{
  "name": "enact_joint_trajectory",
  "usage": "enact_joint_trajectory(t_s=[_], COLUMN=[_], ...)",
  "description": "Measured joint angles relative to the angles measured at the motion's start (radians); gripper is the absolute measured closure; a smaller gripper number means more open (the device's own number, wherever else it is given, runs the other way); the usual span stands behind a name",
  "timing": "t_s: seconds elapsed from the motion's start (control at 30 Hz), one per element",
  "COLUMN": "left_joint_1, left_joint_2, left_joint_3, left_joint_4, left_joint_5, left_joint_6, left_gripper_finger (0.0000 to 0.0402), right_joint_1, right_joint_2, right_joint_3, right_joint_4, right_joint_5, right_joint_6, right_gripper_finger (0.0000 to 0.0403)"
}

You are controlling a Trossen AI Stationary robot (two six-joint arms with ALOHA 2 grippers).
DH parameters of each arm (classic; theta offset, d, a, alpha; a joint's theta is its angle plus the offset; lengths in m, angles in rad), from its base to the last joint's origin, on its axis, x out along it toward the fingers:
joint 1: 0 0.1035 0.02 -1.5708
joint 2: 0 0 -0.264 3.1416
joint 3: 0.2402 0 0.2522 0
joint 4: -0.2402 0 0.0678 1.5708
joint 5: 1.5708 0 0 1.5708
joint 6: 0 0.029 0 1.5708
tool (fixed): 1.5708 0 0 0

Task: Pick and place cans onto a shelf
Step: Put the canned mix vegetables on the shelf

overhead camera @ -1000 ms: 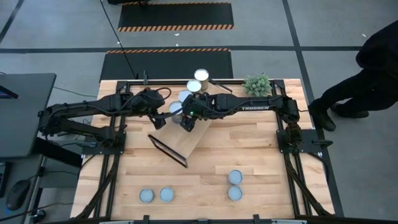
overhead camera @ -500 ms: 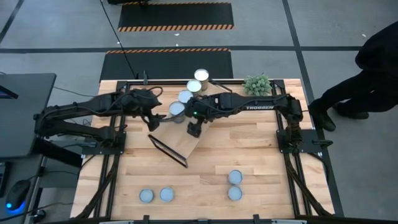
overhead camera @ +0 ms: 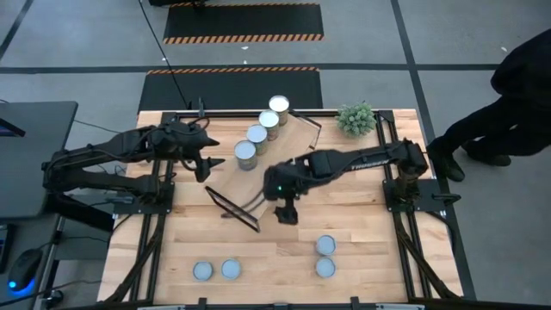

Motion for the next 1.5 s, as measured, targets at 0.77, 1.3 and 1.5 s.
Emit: enact_joint_trajectory(t_s=[0.77, 1.3, 1.5], left_joint_1=[0.000, 0.000, 0.000], left_joint_2=[-0.003, -0.003, -0.003], left_joint_3=[0.000, 0.000, 0.000], left_joint_4=[-0.002, -0.003, -0.017], left_joint_5=[0.000, 0.004, 0.004], left_joint_6=[0.002, 0.005, 0.004], left_gripper_finger=[0.0102, 0.0102, 0.0102], right_joint_1=[0.203, 0.292, 0.292], right_joint_2=[-0.055, -0.055, -0.055], right_joint_3=[-0.431, -0.507, -0.507], right_joint_4=[0.050, 0.035, 0.014], right_joint_5=[-0.131, -0.043, -0.077], right_joint_6=[0.881, 1.122, 1.032], right_gripper_finger=[0.0050, 0.0050, 0.0050])
